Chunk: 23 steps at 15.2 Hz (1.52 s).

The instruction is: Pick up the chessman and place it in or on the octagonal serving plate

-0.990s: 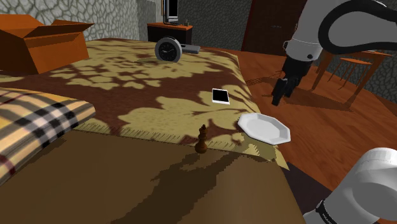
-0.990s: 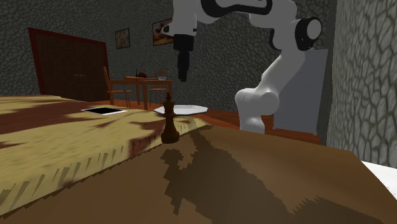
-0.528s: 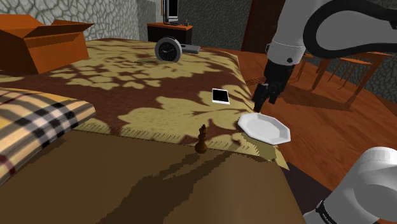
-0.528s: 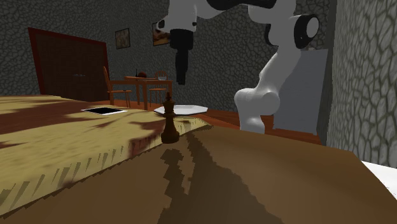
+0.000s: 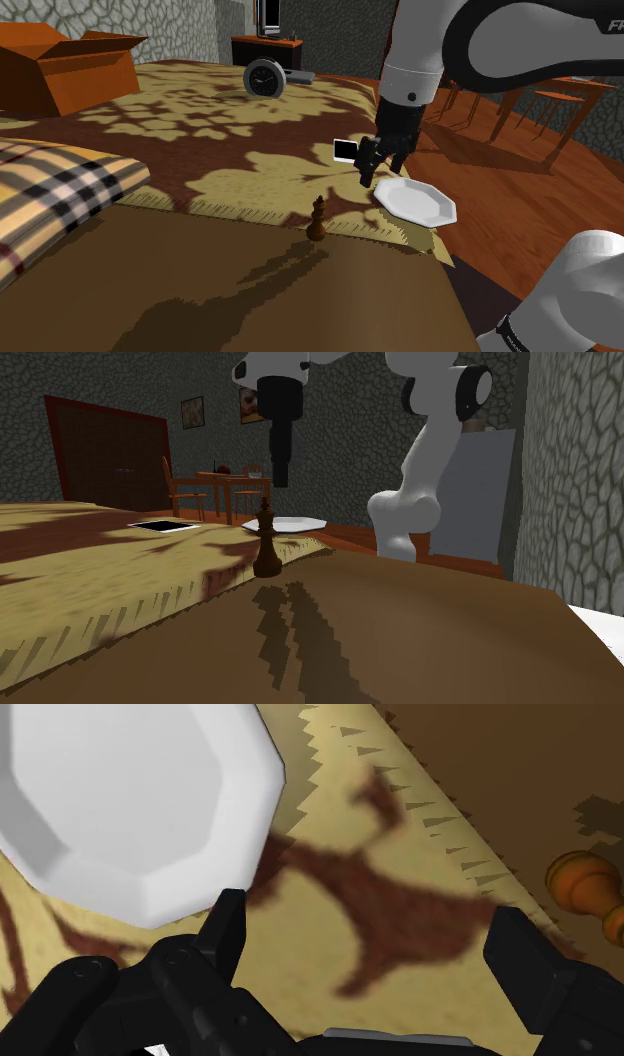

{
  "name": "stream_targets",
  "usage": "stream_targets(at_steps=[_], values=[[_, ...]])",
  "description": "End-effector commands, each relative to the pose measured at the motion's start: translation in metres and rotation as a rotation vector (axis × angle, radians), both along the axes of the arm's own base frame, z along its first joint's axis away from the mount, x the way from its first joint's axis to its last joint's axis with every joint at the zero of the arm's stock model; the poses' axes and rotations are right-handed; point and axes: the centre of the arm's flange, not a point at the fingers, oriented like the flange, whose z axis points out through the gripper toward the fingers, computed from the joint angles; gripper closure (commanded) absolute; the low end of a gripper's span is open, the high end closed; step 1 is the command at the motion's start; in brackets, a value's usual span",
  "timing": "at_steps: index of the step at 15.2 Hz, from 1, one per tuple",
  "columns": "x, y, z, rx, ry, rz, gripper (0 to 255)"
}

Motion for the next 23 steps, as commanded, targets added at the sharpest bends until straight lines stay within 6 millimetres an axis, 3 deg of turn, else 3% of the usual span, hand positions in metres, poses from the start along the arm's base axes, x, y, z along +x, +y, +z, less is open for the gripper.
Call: stream_targets(at_steps=[1,9,17,23], values=[[0.004,0.025,-0.001,0.009,0.003,-0.008,0],[0.025,0.125,-0.003,0.039,0.014,-0.033,0],[0.027,0.128,-0.043,0.040,0.015,-0.034,0],[0.027,0.128,-0.043,0.040,0.015,-0.034,0]])
